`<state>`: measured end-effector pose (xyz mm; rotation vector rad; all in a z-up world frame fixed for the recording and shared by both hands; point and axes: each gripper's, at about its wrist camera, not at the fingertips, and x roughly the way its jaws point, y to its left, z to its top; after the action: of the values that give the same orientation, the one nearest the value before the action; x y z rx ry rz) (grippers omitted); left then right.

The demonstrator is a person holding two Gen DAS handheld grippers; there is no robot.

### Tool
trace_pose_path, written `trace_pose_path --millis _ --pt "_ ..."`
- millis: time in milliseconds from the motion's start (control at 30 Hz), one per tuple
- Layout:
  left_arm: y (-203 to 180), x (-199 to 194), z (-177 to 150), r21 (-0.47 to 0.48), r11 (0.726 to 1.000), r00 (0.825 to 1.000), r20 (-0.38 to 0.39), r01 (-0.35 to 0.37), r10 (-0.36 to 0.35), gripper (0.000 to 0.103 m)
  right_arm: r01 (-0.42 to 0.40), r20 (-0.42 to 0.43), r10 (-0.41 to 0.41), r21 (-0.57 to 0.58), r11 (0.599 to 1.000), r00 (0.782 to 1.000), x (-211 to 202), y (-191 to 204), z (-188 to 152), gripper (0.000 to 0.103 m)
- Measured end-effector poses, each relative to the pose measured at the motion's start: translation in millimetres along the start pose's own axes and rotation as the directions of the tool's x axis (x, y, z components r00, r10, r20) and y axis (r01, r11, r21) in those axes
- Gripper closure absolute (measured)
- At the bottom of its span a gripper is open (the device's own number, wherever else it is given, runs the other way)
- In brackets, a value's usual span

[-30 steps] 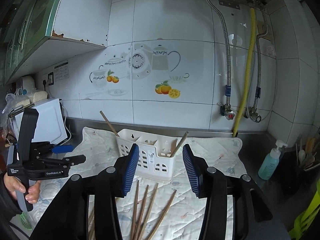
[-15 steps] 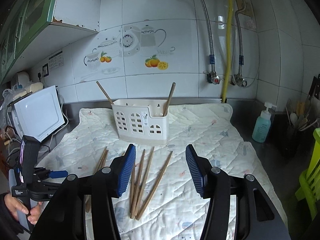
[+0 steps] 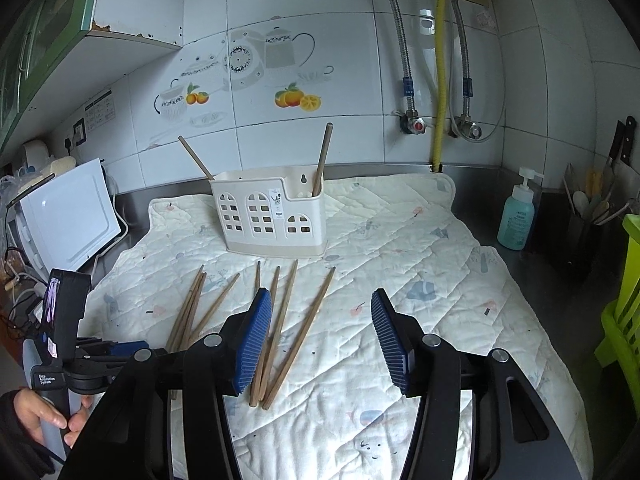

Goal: Organize utensils
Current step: 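Move the left tool back to the chopsticks while the right tool returns too, then close the left tool on a chopstick while the right tool grasps another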

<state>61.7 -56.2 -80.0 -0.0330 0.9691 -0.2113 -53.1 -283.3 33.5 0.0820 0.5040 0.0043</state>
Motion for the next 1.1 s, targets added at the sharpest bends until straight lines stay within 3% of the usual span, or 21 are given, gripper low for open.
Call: trace_pose_path --millis 167,367,433,667,1100 --pt "-12 5 -2 0.029 0.998 0.999 -0.001 -0.051 0.051 0.07 -0.01 -0.016 0.01 0.007 1.0 1.0 4 1 -4 0.052" --pt "5 4 0 -0.005 0.995 0.994 0.014 -0.104 0.104 0.088 -0.012 -0.041 0.012 0.003 1.0 0.999 8 3 -10 0.052" --pt "15 4 1 -0.019 0.995 0.995 0.014 -0.095 0.096 0.095 -0.013 -0.051 0.013 0.009 1.0 0.999 11 2 -13 0.052" --pt "11 5 0 0.004 0.998 0.997 0.041 -0.061 0.061 0.096 -0.022 -0.118 0.024 0.014 1.0 0.993 30 6 -30 0.054" --pt "17 9 4 0.0 0.998 0.997 0.052 -0.055 0.055 0.096 -0.048 -0.278 0.06 0.05 0.998 0.959 81 26 -65 0.083"
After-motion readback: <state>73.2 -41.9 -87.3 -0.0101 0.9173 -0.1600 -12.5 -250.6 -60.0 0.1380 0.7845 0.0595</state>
